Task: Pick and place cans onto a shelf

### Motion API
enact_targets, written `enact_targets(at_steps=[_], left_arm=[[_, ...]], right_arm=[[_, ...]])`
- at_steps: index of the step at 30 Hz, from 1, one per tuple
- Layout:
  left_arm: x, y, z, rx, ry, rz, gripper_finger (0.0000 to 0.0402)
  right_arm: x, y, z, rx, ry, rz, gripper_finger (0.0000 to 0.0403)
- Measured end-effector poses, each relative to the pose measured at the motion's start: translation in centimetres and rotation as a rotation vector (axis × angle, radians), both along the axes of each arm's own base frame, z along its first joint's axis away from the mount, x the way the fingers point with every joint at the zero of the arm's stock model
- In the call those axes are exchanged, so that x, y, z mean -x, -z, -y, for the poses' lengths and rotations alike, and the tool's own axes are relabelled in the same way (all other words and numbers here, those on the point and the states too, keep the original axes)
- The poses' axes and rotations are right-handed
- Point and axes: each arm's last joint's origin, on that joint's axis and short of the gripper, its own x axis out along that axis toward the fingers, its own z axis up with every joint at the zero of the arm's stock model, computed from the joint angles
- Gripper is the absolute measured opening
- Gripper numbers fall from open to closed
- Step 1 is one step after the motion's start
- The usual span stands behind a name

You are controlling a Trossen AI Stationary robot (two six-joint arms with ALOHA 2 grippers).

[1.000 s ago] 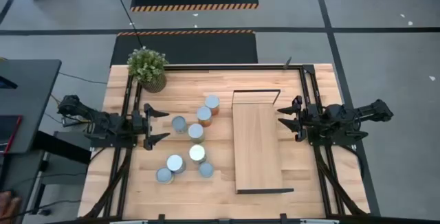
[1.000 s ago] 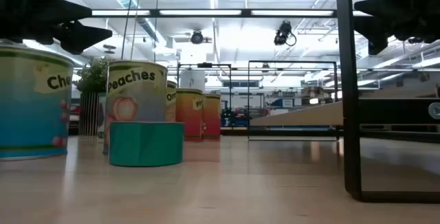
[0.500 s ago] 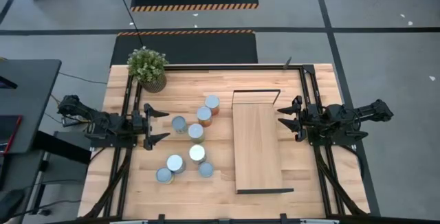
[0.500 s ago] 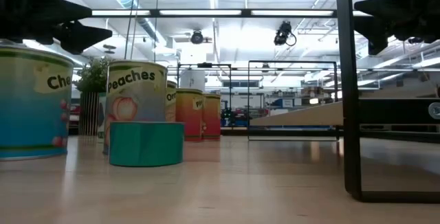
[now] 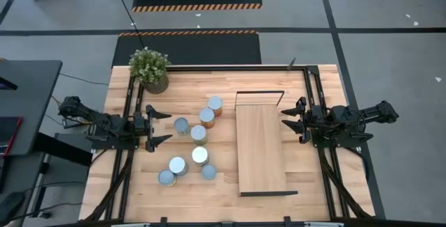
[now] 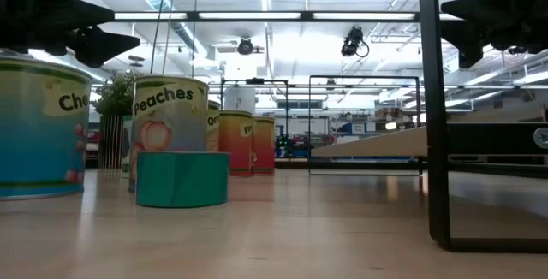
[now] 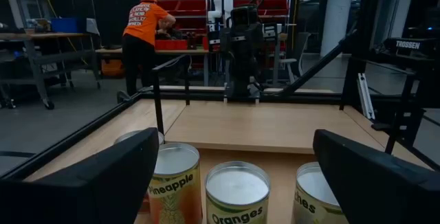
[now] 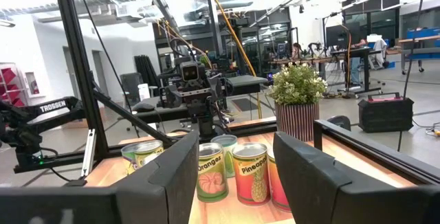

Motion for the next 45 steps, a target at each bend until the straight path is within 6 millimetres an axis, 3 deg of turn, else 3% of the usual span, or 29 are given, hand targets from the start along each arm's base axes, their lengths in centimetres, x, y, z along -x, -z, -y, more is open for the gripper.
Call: enact_targets(at_steps=[5,13,17,21,26,30,40,45], left_arm=[[0.0,-0.2,0.0,0.007,0.0,0.015,0.0393],[0.4,-2.3,-0.2,0.19,0.014,0.248,0.0393],[0.7,-3.0,-0.3,0.22,0.016,0.318,0.0393],[1.0,-3.7,-0.4,0.2,0.005,0.385,0.0393],[1.0,-3.8,-0.5,0.187,-0.01,0.393,0.0393],[1.2,-3.9,-0.8,0.226,-0.085,0.409,0.0393],[0.9,-3.4,-0.6,0.23,-0.054,0.36,0.0393],[0.7,-3.0,-0.5,0.12,-0.061,0.3,0.0393]], right_arm=[[0.0,0.0,0.0,0.0,0.0,0.0,0.0195],[0.0,0.0,0.0,0.0,0.0,0.002,0.0195],[0.1,-0.4,0.2,0.081,0.072,0.026,0.0195],[0.3,-1.1,0.3,0.019,0.113,0.098,0.0195],[0.6,-1.8,0.5,-0.054,0.126,0.191,0.0195],[0.5,-1.7,0.4,-0.071,0.1,0.176,0.0195],[-0.2,-1.7,0.1,-0.03,0.049,0.157,0.0195],[-0.8,-2.3,0.3,0.006,0.122,0.123,0.0195]])
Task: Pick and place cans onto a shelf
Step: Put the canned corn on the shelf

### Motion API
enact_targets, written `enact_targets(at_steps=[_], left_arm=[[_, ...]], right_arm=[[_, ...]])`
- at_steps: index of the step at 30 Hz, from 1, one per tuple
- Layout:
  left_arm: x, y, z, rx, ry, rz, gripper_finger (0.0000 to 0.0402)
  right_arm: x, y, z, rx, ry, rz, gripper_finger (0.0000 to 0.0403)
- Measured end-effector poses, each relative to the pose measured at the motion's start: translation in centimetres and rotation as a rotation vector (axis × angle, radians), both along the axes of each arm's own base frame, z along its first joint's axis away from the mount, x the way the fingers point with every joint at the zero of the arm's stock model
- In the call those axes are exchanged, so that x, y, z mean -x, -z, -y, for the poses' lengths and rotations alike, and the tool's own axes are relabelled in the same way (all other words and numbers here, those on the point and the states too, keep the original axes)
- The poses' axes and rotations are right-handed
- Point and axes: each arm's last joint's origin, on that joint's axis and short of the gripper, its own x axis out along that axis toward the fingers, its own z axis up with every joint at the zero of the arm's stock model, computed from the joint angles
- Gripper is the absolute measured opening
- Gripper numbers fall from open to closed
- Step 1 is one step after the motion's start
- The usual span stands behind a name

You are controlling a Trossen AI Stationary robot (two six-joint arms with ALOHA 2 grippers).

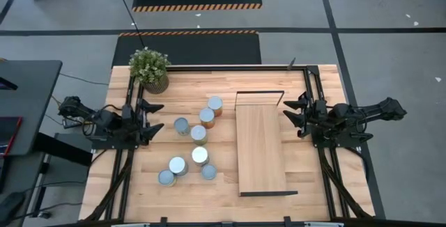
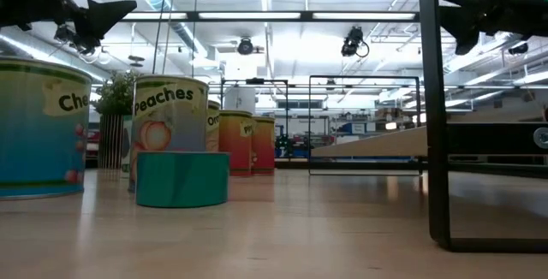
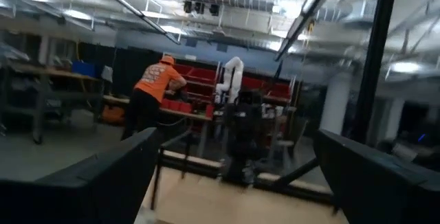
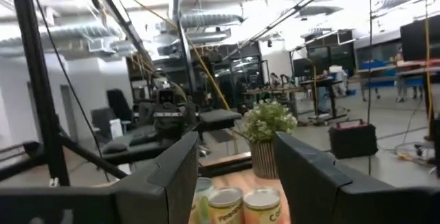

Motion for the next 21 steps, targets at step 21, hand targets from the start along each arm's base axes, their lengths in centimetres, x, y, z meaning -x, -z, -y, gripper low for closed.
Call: enact_targets(at_steps=[21], left_arm=[[-1.8,0.5,0.8,-0.02,0.014,-0.092,0.0393]], right_arm=[[-8.5,-2.2,0.5,0.166,0.026,-0.411,0.0195]])
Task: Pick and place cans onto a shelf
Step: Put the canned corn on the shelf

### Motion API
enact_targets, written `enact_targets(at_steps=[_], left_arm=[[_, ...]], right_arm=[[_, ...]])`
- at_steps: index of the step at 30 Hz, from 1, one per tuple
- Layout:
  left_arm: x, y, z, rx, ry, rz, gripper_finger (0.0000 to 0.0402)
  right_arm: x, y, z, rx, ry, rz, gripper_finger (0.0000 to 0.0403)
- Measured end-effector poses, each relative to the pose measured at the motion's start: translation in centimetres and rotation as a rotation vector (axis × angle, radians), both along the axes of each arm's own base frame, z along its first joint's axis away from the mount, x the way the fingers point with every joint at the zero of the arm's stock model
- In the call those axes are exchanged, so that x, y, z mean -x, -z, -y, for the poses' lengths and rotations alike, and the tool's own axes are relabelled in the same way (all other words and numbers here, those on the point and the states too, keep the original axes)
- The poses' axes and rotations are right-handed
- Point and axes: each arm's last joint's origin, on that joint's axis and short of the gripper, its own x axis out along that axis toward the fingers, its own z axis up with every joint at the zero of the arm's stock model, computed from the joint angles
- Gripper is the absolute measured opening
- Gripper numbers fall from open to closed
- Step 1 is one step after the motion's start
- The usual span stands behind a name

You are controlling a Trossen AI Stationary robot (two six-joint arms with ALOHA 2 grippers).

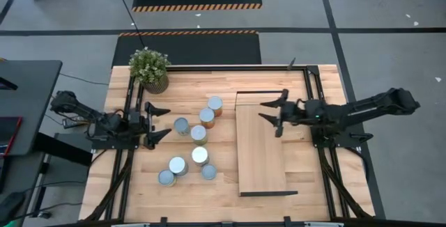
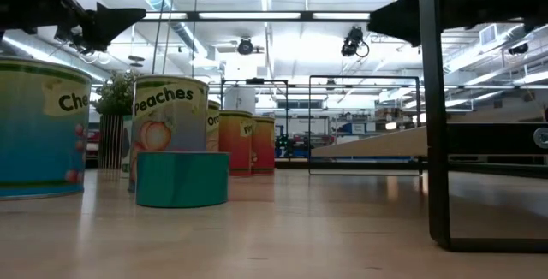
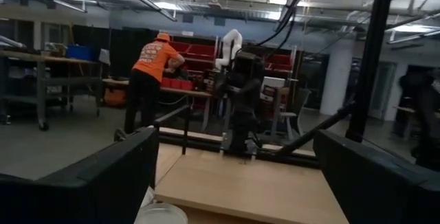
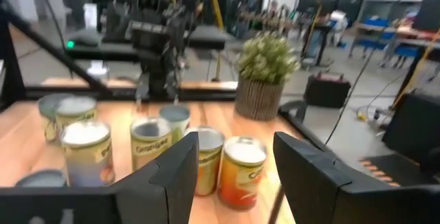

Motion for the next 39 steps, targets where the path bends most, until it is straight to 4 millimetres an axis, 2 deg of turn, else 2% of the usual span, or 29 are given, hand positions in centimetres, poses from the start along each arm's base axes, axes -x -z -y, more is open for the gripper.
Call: enact_targets(at_steps=[8,17,21,25,33,39], left_arm=[[-0.8,0.0,-0.3,0.03,-0.079,-0.002,0.0393],[-0.9,-0.1,-0.6,0.091,-0.091,0.023,0.0393],[-0.9,0.1,-0.6,0.089,-0.09,0.011,0.0393],[-1.0,0.2,-0.6,0.084,-0.091,0.0,0.0393],[-1.0,0.3,-0.6,0.078,-0.095,-0.016,0.0393],[-1.0,0.3,-0.6,0.079,-0.095,-0.016,0.0393]], right_arm=[[-5.6,-0.3,0.6,-0.017,-0.014,-0.157,0.0195],[-12.1,-0.6,2.2,-0.014,-0.058,-0.378,0.0203],[-14.8,-0.6,3.0,0.022,-0.055,-0.518,0.0238],[-17.3,-0.9,3.9,0.016,-0.072,-0.666,0.0293],[-20.7,-0.7,5.8,0.048,-0.083,-0.864,0.039],[-22.6,-1.0,6.7,0.103,-0.102,-0.924,0.0393]])
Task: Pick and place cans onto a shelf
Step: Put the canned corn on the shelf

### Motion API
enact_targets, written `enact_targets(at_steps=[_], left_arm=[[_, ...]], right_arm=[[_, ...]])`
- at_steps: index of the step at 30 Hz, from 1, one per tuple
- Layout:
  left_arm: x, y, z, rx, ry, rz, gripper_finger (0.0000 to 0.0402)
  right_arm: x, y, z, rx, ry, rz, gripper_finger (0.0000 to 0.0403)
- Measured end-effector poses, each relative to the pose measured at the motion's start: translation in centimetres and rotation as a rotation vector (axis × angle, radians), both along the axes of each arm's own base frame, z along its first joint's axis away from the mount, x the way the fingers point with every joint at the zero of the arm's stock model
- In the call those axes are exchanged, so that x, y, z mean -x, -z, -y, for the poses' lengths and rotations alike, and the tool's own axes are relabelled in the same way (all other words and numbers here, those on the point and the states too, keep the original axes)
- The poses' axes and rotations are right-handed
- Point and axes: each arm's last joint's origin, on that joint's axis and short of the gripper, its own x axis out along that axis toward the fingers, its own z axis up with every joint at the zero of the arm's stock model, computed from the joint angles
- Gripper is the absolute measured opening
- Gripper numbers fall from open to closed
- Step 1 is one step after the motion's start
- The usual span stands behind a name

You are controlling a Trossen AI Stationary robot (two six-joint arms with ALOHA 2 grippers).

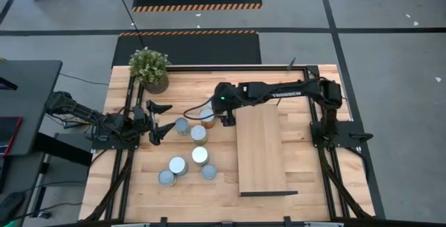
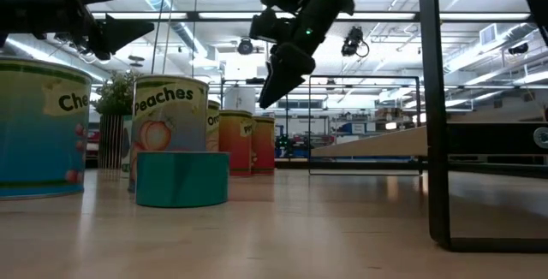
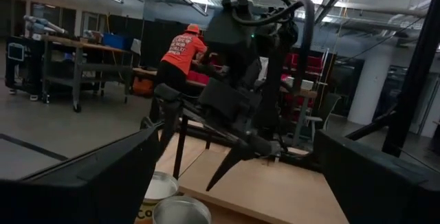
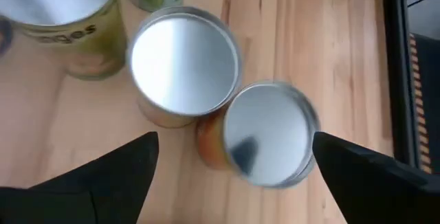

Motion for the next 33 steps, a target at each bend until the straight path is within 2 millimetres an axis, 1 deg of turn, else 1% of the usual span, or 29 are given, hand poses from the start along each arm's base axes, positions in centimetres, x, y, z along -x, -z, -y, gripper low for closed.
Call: enact_targets(at_steps=[4,7,10,13,16,17,20,22,26,29,30,33], left_arm=[[0.0,0.0,0.0,0.0,0.0,0.0,0.0393],[0.0,0.1,0.0,0.002,0.001,-0.006,0.0393],[0.0,0.1,0.0,0.0,0.001,-0.012,0.0393],[0.0,0.1,0.0,-0.002,0.0,-0.013,0.0393],[0.0,0.1,0.0,-0.001,-0.012,-0.015,0.0393],[0.0,0.1,0.0,0.0,-0.016,-0.015,0.0393],[0.0,0.2,0.0,-0.001,-0.017,-0.022,0.0393],[0.0,0.2,0.0,0.002,-0.018,-0.022,0.0393],[0.0,0.2,0.0,0.012,-0.019,-0.025,0.0393],[-0.1,0.3,0.0,0.014,-0.021,-0.029,0.0393],[-0.1,0.3,0.0,0.013,-0.022,-0.029,0.0393],[0.0,0.3,-0.1,0.015,-0.026,-0.028,0.0393]], right_arm=[[-0.9,-0.6,0.1,0.04,-0.042,0.015,0.0394],[-1.0,-0.9,0.4,0.056,-0.064,0.017,0.0393],[-0.9,-0.9,1.2,0.066,-0.066,0.017,0.0394],[-0.7,-0.9,2.4,0.021,-0.07,0.029,0.0394],[-0.9,-0.4,3.6,0.0,-0.062,0.042,0.0394],[-0.8,-0.1,3.9,-0.006,-0.059,0.026,0.0394],[-1.2,0.9,4.5,-0.024,-0.066,0.03,0.0394],[-1.5,1.6,4.7,-0.047,-0.074,0.028,0.0394],[-1.8,2.1,4.6,-0.058,-0.084,0.023,0.0394],[-1.5,3.1,4.6,-0.057,-0.078,-0.036,0.0394],[-1.5,3.1,4.7,-0.049,-0.075,-0.034,0.0394],[-1.4,2.4,5.3,-0.012,-0.058,-0.013,0.0394]])
